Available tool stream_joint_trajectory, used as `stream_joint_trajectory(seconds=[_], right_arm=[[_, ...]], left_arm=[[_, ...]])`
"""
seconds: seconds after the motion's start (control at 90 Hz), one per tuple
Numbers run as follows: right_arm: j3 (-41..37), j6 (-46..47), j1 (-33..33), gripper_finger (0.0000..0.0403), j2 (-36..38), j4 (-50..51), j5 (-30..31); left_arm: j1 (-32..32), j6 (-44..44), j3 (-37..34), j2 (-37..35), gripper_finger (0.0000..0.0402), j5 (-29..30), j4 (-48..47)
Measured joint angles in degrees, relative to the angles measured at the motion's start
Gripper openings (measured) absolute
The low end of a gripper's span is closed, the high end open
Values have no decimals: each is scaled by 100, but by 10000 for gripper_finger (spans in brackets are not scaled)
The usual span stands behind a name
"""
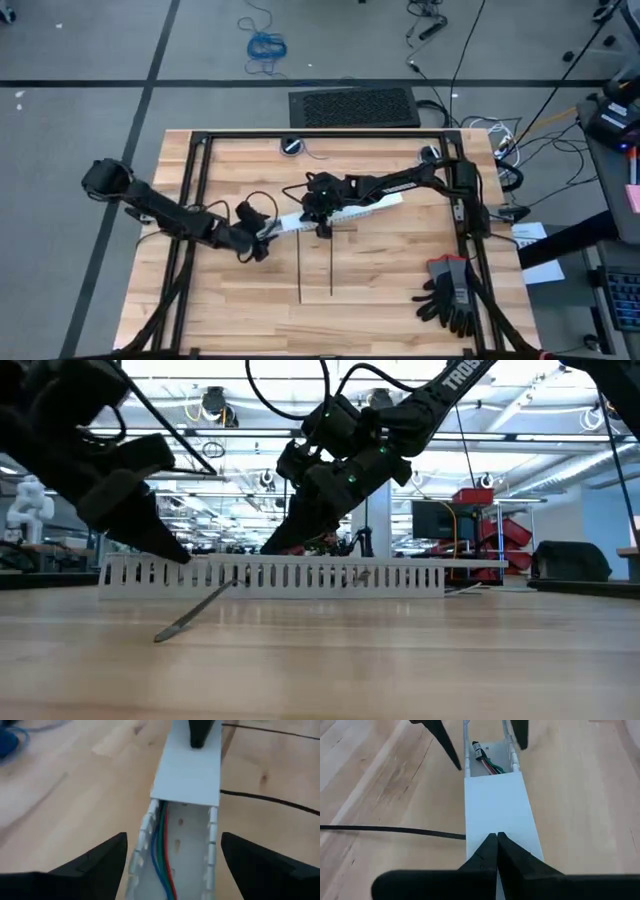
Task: Ziptie cables
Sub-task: Close the cable duct
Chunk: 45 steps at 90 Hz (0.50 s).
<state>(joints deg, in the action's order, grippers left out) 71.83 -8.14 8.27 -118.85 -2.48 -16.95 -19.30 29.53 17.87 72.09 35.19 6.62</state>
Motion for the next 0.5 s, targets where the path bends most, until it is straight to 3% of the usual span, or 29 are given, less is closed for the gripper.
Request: stream_joint_trajectory(seconds=[0.167,0.5], right_arm=[[0,7,0,0,0,0,2],[0,107,-35,0,0,9,13]], left_arm=[[21,-273,-164,394,317,-59,982],[21,-23,-175,1000,297,34,1260]])
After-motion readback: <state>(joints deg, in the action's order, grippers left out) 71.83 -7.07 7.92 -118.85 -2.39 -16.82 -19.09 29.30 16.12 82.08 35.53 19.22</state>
